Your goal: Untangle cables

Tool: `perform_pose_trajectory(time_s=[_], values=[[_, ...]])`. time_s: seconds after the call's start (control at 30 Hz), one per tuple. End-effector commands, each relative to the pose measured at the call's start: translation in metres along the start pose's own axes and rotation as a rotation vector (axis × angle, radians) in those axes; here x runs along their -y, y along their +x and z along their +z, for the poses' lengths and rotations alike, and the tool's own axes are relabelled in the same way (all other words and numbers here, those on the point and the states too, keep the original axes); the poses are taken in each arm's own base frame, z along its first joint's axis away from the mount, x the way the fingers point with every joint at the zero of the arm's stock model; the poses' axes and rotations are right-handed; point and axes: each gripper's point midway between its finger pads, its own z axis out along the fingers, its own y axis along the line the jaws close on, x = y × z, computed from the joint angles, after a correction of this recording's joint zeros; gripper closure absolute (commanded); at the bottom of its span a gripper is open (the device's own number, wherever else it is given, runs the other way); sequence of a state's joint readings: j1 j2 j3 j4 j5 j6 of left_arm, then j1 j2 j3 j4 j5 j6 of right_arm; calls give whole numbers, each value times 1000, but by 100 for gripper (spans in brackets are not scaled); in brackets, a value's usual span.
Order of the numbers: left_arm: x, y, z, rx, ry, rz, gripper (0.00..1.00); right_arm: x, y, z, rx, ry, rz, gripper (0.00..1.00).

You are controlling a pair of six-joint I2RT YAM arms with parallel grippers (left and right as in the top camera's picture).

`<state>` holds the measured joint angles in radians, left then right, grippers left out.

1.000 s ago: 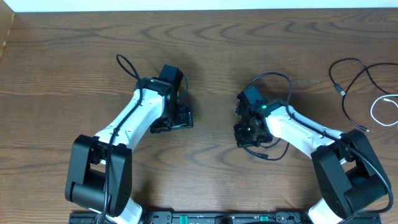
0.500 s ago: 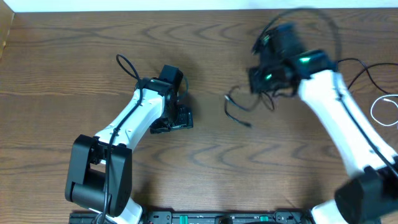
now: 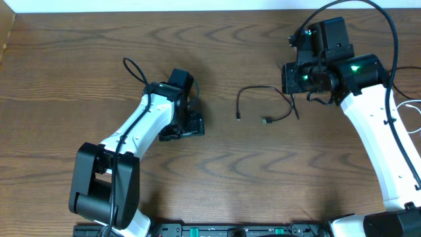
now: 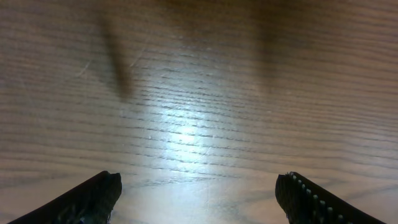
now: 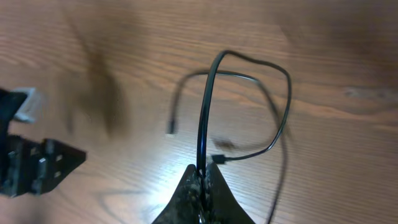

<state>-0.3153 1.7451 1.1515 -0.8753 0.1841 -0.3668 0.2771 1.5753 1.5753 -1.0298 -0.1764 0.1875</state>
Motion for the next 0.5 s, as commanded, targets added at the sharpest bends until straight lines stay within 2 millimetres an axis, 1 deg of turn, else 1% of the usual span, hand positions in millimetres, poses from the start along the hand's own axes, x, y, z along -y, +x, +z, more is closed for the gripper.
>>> perform_pose_trajectory(time_s=[0.0,0.17,0.27,0.33,0.4,0.47], values=[[4,2,3,-17,22,-6,16,-19,4,1,-15,-85,-44,99],[5,3,3,-22,31,-6,15,-19,5,2,-22,-84,-43,99],[10,4,3,-29,59,-5,16,-21,12,1,-50,-94,-37,99],[25,6,1,-45,140,7,16,-31,22,0,-92,-155,-30,99],[47,5,-4,-54,267,52,16,-42,27,-1,-114,-216,-28,99],[73,4,-13,-53,418,116,15,-53,30,-2,-126,-273,-33,99]])
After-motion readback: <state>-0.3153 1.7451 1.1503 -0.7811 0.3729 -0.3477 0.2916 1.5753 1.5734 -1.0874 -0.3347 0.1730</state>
